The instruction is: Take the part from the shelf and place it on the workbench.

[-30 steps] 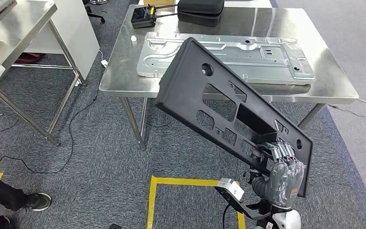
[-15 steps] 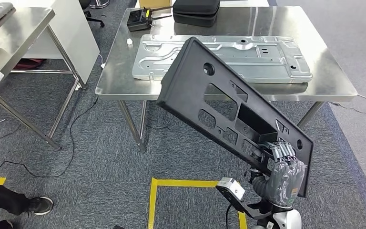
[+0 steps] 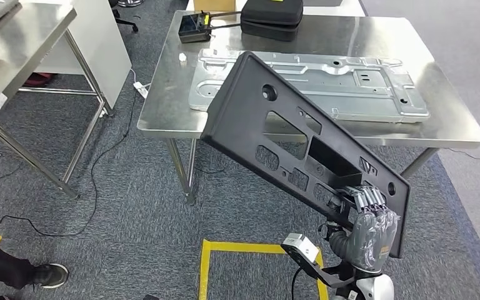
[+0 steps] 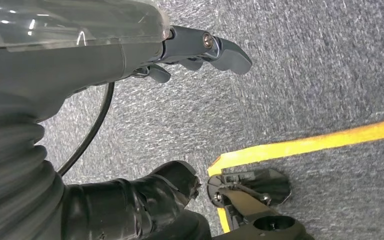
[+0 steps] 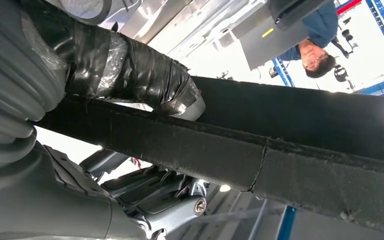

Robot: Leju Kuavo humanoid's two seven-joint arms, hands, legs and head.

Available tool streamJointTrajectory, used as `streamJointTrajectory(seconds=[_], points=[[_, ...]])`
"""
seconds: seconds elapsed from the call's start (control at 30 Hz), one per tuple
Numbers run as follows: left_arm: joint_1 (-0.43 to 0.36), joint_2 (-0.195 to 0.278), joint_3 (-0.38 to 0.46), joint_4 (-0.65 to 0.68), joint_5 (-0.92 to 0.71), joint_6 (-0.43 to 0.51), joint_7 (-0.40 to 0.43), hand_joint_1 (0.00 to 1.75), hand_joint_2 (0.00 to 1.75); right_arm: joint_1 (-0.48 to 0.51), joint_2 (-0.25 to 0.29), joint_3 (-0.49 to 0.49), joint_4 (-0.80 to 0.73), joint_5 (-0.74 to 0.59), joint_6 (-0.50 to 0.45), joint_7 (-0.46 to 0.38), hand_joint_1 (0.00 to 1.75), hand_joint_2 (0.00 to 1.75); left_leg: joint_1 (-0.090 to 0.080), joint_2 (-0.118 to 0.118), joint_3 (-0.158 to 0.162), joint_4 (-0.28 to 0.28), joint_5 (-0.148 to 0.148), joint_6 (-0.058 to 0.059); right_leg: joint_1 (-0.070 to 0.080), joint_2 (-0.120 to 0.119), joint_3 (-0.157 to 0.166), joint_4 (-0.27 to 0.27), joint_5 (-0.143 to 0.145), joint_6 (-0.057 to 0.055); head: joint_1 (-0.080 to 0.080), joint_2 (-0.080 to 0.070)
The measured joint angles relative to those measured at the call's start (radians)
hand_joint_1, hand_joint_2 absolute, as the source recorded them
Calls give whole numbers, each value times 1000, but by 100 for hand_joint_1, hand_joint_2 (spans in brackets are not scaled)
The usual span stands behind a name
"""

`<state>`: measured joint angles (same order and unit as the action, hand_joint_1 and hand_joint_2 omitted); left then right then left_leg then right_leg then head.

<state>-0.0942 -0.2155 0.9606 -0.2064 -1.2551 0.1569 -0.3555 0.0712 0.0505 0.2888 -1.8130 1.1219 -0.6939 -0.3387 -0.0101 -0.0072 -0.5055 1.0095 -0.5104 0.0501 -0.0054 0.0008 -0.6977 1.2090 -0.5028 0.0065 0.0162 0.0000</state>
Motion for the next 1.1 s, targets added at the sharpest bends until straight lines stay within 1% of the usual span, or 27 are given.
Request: streamJointTrajectory(seconds=[0.03,0.07,0.1,0.13,0.17,0.23,0.27,0.3,0.37,0.4,0.43,0.47,0.53,0.57,0.6,0.67,0.73,0.77,0.8,0.87,0.9,0.93,0.97,1.0,1.03,1.07,1.1], points=[[1,-3,0,0,2,6,6,0,175,0,0,0,0,0,0,2,175,175,-4,-1,13,0,-8,0,8,0,17,-60,38,-16,-1,0],[0,-5,0,1,3,15,10,0,175,-1,-1,0,1,0,0,5,175,175,-6,-2,20,0,-15,-2,15,0,30,-112,64,-29,-2,0],[-2,-8,0,1,3,25,15,0,175,-1,-1,0,1,0,0,6,175,175,-5,-1,24,-2,-21,-6,21,-1,39,-142,81,-40,-3,0],[-3,-10,0,2,3,35,18,0,175,0,-1,0,0,0,0,7,175,175,-5,-1,26,-1,-23,-10,25,0,43,-154,80,-48,-4,0],[-6,-10,0,2,2,43,21,0,175,0,-1,0,0,-1,0,8,175,175,-4,0,28,0,-22,-16,26,1,50,-166,81,-51,-4,0],[-9,-10,0,1,0,52,27,0,175,1,-1,0,-2,-3,0,9,175,175,-5,1,35,14,-28,-26,18,1,76,-187,82,-58,-4,0],[-10,-9,0,1,0,54,28,0,175,0,-1,0,-3,-4,0,8,175,175,-4,1,26,38,-43,-32,11,1,89,-196,81,-60,-6,0],[-11,-9,0,1,0,54,29,0,175,0,-1,0,-3,-5,0,7,175,175,-1,1,4,80,-68,-39,6,0,99,-203,79,-61,-8,0],[-13,-9,0,1,1,56,29,0,175,0,-1,0,-4,-7,0,4,175,175,11,1,-66,192,-121,-55,2,0,105,-205,72,-62,-12,0],[-13,-9,0,1,1,56,29,0,175,0,-1,0,-3,-7,0,4,175,175,18,2,-98,233,-131,-62,0,0,107,-205,69,-59,-12,0],[-11,-9,0,1,1,56,29,0,175,1,-1,0,-3,-7,0,4,175,175,24,2,-117,245,-122,-69,-3,1,109,-204,65,-56,-12,0],[-10,-9,0,1,1,57,29,0,175,1,-1,0,-3,-7,0,4,175,175,31,2,-119,223,-93,-76,-6,2,113,-202,61,-51,-12,0],[-9,-9,0,1,2,59,29,0,175,1,-1,0,-3,-7,0,4,175,175,39,2,-82,104,-4,-87,-13,4,123,-195,50,-38,-12,0],[-9,-9,0,1,2,60,29,0,175,1,-1,0,-3,-7,0,5,175,175,38,3,-67,50,15,-87,-15,4,125,-190,45,-31,-13,0],[-10,-9,0,1,2,62,29,0,175,1,-1,0,-3,-7,0,5,175,175,36,4,-58,18,26,-82,-15,4,124,-185,40,-24,-13,0],[-10,-8,1,1,2,64,29,0,175,1,-1,0,-3,-6,0,6,175,175,29,4,-60,9,23,-63,-13,3,121,-179,35,-11,-14,0],[-9,-7,1,1,2,65,29,0,175,2,-1,0,-3,-6,0,6,175,175,31,4,-57,7,41,-45,-13,2,121,-173,26,0,-13,0],[-9,-8,1,1,3,65,29,0,175,2,-1,0,-4,-7,0,5,175,175,33,5,-55,3,44,-37,-14,2,113,-154,11,4,-13,0],[-10,-8,1,1,3,65,29,0,175,1,-1,0,-4,-7,0,5,175,175,34,6,-54,-1,46,-31,-15,2,95,-114,-13,7,-13,0],[-10,-9,1,1,3,65,29,0,175,2,-1,0,-3,-8,0,5,175,175,31,6,-53,-1,45,-23,-16,1,34,14,-75,10,-12,0],[-10,-9,1,1,3,65,29,0,175,3,-1,0,-3,-9,0,4,175,175,30,6,-53,0,44,-21,-16,1,3,74,-94,11,-12,0],[-10,-9,1,1,3,66,29,0,175,3,-1,0,-3,-10,0,4,175,175,28,6,-53,1,42,-19,-16,1,-16,105,-96,11,-12,0],[-10,-8,1,1,3,66,28,0,175,4,-1,0,-3,-11,0,4,175,175,27,5,-51,2,40,-18,-16,1,-15,97,-77,9,-12,0],[-11,-8,1,1,3,67,28,0,175,4,-1,0,-3,-13,0,4,175,175,26,3,-49,4,37,-19,-16,1,5,51,-42,6,-12,0],[-11,-9,1,1,4,67,28,0,175,3,-1,0,-3,-16,0,4,175,175,26,2,-46,5,34,-20,-15,1,35,-18,-5,0,-12,0],[-12,-9,1,1,4,67,27,0,175,2,-1,0,-3,-22,0,4,175,175,23,1,-45,8,30,-23,-11,0,65,-84,23,-5,-12,0],[-12,-10,1,1,5,67,27,0,175,1,-1,0,-3,-27,0,3,175,175,22,0,-45,10,28,-27,-8,0,87,-132,37,-10,-13,0]])
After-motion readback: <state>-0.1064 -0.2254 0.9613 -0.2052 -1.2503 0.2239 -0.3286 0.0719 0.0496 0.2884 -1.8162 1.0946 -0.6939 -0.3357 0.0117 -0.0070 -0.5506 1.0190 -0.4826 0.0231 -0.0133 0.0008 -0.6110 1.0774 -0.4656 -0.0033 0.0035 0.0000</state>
